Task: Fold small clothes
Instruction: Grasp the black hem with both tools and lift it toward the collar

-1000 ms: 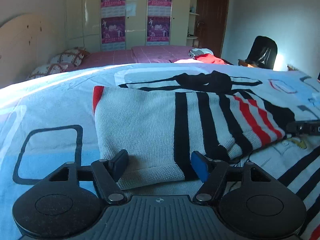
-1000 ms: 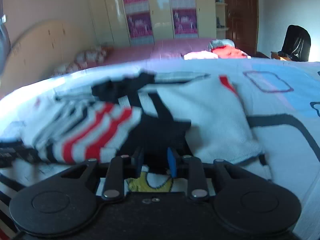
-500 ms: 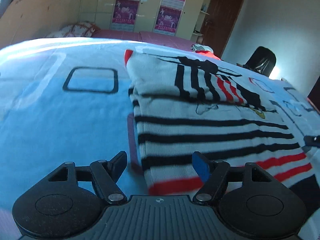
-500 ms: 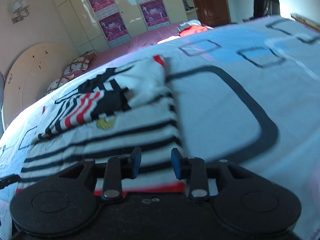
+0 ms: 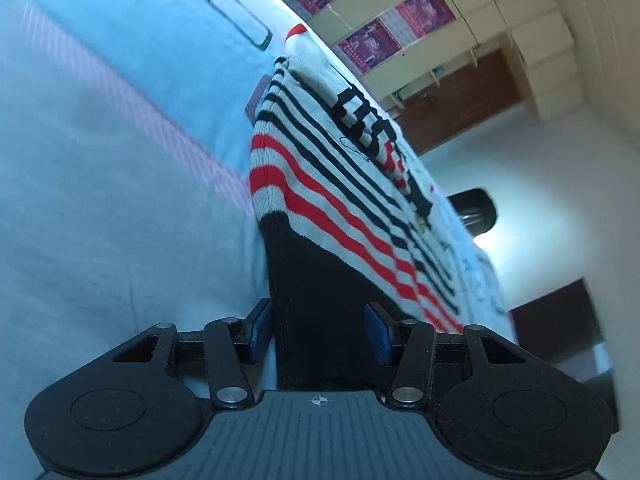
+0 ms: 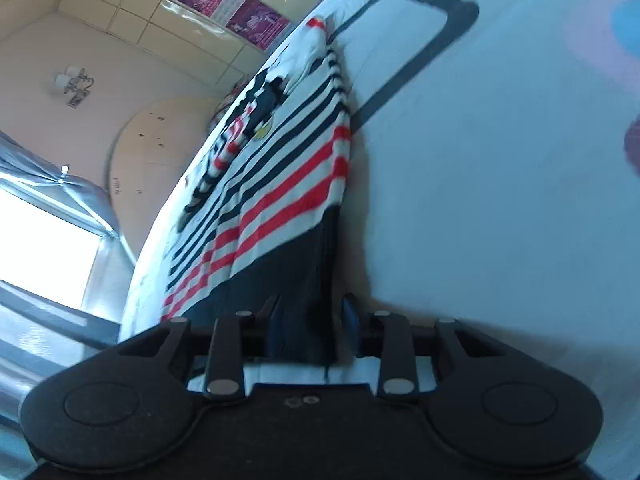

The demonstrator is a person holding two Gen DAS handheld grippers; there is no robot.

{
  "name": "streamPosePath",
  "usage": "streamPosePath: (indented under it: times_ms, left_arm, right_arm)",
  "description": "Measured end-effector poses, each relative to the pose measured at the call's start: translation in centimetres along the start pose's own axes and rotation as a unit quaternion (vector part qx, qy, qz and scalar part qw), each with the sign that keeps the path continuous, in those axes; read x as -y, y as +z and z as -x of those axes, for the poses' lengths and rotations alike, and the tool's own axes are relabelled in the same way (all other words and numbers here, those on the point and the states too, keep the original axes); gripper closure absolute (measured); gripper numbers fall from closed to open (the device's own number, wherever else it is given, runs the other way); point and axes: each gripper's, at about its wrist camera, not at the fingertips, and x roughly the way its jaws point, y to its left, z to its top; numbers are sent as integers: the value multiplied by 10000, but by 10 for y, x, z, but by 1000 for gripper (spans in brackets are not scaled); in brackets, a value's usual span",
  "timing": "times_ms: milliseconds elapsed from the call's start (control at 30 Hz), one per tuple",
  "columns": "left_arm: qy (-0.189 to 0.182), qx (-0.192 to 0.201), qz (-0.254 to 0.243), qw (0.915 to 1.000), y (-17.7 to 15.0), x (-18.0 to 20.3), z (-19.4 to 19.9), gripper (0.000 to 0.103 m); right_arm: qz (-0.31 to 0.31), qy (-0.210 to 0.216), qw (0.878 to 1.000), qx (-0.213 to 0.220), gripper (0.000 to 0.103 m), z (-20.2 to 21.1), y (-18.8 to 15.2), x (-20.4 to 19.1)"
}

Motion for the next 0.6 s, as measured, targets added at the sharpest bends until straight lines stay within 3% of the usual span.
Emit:
streamPosePath:
  times_ms: [200,267,333,400,500,600]
  left_arm:
    - [-191,-150,-133,9996,12,7,-24,53]
    - [-265,-177,-152,9994,16,10,-33,61]
    - [-87,-215,-241,9994,17,11,-40,98]
    - [-101,-130,-208,9996,12,8,-42,98]
    - [-108,83,-330,9994,8,14,-35,99]
    - [-396,605,-388,9966,7,18,-7,100]
  right_arm:
    - [-94,198,9997,-51,81,-21,9,-1]
    - [-116,242,9996,-87,82,-28,12,-4]
    - [-68,204,9997,-149,87,-33,15,-6]
    - [18,78,9998,-177,96,-34,14,-7]
    - [460,-60,9989,-87,96,-29,13,-18]
    - [735,336,9964,246,97,-4,15,-25]
